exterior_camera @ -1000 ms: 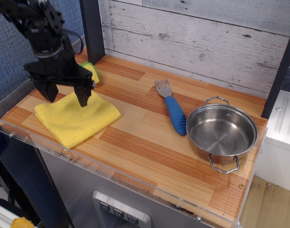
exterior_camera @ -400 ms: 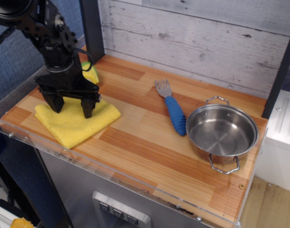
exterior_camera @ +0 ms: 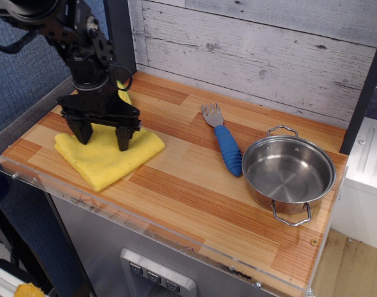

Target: Move towel to just left of blue utensil

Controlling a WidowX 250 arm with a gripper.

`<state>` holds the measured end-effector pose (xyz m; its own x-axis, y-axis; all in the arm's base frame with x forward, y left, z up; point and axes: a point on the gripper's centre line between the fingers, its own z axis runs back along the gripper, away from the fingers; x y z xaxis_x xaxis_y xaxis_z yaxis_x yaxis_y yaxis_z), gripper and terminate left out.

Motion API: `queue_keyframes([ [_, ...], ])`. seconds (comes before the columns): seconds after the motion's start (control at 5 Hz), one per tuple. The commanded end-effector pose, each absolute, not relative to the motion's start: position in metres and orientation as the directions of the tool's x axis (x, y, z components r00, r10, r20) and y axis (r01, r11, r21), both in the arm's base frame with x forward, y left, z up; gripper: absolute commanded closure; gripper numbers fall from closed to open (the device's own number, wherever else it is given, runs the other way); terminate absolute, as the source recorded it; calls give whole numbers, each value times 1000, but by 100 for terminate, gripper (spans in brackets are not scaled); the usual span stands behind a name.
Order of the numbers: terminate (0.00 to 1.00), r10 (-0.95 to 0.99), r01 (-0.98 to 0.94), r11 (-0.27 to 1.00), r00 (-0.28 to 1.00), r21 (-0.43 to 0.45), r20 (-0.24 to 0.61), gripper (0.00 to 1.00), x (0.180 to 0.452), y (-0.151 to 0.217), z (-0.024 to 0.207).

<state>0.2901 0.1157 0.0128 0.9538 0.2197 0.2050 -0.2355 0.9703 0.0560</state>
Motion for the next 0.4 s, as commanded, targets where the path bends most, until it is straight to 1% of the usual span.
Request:
queue_keyframes([
  [0.0,0,136,-146,989,964,26,228,0,293,75,24],
  [0.2,0,95,-101,995,967,12,236,0,293,53,31],
])
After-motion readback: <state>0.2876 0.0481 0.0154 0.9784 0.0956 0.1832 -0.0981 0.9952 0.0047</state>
